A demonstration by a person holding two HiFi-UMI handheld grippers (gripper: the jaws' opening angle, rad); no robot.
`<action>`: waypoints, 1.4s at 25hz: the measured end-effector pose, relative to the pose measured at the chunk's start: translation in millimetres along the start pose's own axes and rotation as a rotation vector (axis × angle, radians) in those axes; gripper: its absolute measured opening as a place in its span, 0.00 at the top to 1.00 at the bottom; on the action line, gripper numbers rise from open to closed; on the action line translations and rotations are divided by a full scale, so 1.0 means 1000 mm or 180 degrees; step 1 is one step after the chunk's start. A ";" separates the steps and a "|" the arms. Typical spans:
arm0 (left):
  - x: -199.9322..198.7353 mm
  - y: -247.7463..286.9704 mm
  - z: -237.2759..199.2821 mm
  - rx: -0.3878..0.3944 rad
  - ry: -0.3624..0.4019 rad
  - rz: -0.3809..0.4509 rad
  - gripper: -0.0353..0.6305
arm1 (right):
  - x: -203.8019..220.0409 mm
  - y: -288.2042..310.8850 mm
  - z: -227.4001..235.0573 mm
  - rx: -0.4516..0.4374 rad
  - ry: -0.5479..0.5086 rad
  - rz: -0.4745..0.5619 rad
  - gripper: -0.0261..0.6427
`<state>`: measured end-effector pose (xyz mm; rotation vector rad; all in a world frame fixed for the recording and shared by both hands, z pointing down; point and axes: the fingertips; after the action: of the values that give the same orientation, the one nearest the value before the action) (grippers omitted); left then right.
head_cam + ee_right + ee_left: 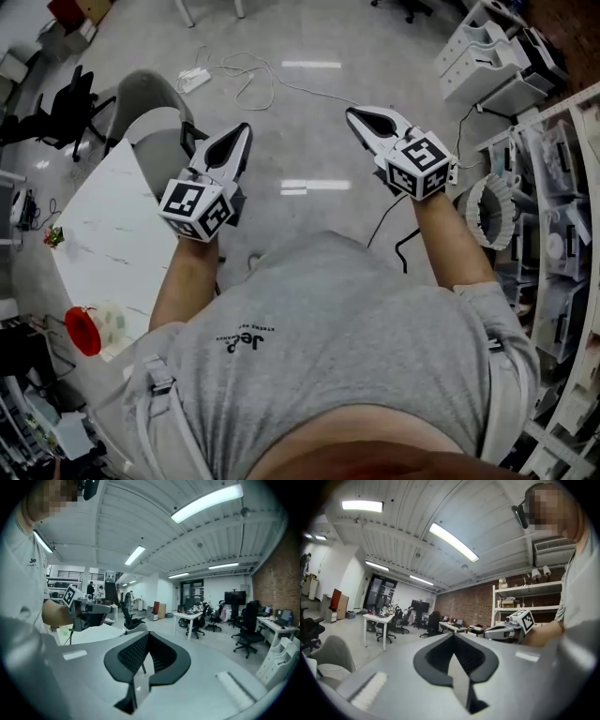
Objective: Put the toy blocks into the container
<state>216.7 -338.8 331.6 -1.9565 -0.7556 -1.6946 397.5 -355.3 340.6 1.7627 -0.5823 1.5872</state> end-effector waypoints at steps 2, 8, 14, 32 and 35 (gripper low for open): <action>0.003 0.013 0.015 0.0063 -0.0062 0.0014 0.87 | 0.009 -0.026 0.016 0.0137 0.0100 0.0027 0.96; 0.007 0.035 0.039 0.0268 -0.0027 -0.0032 0.88 | 0.028 -0.066 0.034 0.0392 0.0240 0.0050 0.96; 0.003 0.030 0.031 0.0414 0.0005 -0.0069 0.88 | 0.027 -0.068 0.029 0.0581 0.0320 0.0091 0.96; 0.001 -0.003 -0.005 0.0231 -0.0049 -0.0006 0.87 | 0.000 -0.032 0.008 0.0399 0.0110 0.0097 0.96; 0.000 -0.004 -0.006 0.0214 -0.0048 0.0005 0.88 | -0.001 -0.030 0.008 0.0364 0.0091 0.0093 0.96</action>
<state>209.6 -339.6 332.6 -1.9257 -0.8056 -1.6341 424.4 -341.0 333.6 1.8193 -0.5146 1.6927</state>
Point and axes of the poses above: the fingertips, and each gripper's own axes: y forward along the fingers, z to its right, x out of its underside, and after that the axes turned 1 degree about z, right-handed
